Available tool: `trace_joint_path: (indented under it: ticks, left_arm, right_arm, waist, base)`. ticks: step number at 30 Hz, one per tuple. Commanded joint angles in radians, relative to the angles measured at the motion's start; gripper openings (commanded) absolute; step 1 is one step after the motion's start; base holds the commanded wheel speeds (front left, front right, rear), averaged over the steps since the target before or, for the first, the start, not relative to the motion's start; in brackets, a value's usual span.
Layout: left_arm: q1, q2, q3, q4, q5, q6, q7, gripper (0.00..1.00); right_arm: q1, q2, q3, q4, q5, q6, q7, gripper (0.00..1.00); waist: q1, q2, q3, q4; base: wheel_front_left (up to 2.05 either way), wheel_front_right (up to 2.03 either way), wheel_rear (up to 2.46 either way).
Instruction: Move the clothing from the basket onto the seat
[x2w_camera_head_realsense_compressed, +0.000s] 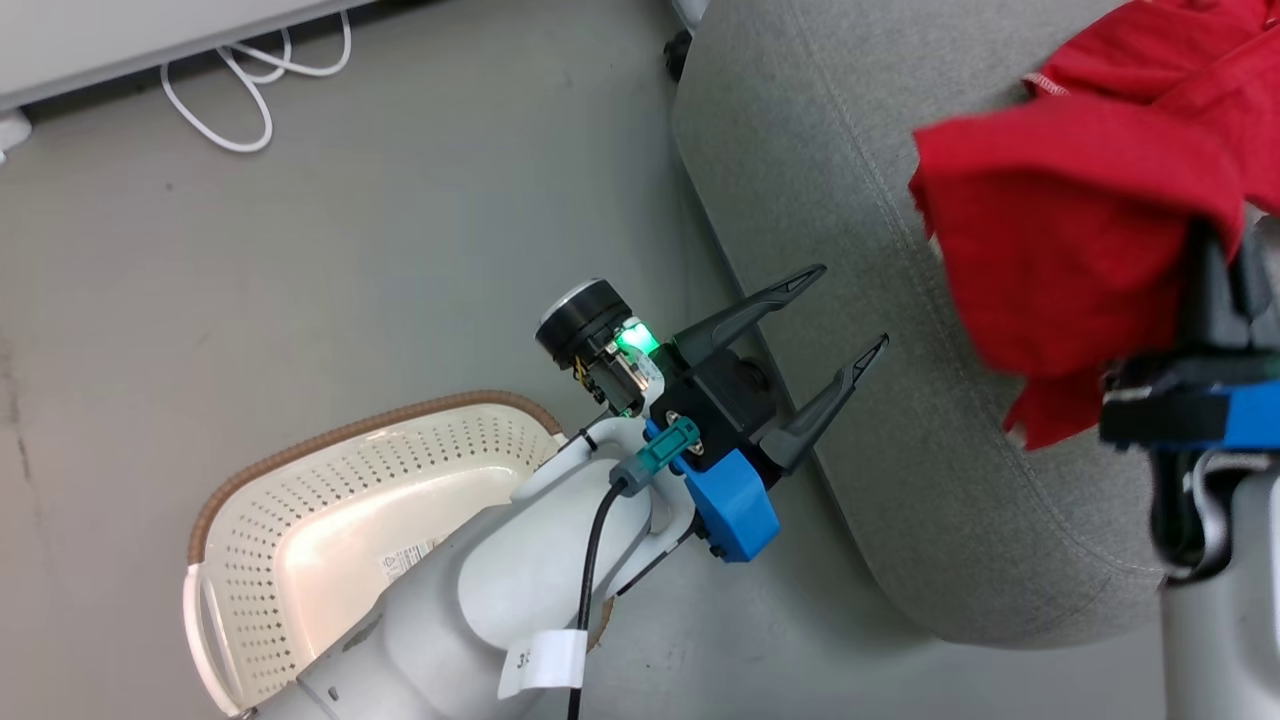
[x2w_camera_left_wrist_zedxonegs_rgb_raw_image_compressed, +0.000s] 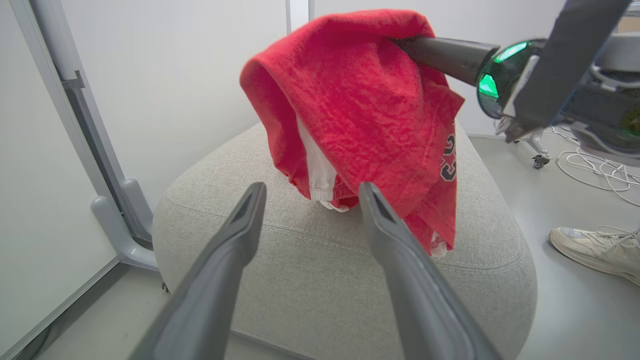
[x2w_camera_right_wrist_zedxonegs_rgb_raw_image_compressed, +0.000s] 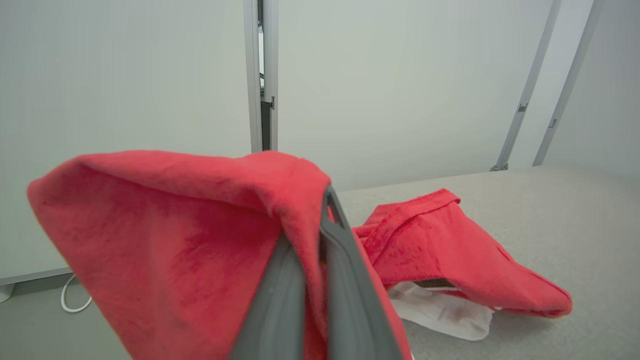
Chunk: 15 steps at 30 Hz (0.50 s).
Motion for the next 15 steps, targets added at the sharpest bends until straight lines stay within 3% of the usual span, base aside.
trace_joint_path:
  ticks: [1,8,15]
  left_arm:
    - [-0.019,0.011,0.005,-0.004,0.010,0.000,-0.005,1.00]
    - [-0.070,0.035,-0.014,-0.009,0.032,-0.001,0.002,1.00]
    - [-0.125,0.070,-0.018,-0.043,0.052,0.003,0.030,1.00]
  right_arm:
    - [-0.055,-0.021,0.003,-0.024,0.006,0.000,-0.004,0.00]
    - [-0.257,-0.103,-0.041,-0.094,0.026,0.000,-0.004,0.00]
    - [-0.465,-0.208,-0.194,-0.126,0.078,0.000,-0.004,0.00]
  waist:
    - [0.0000,0.0000,0.026,-0.001]
    - [0.0000,0.0000,0.125,0.010]
    - [0.0000,0.0000,0.247,0.024]
  base:
    - [0.00,0.00,0.00]
    - [0.00,0.00,0.00]
    - [0.00,0.00,0.00]
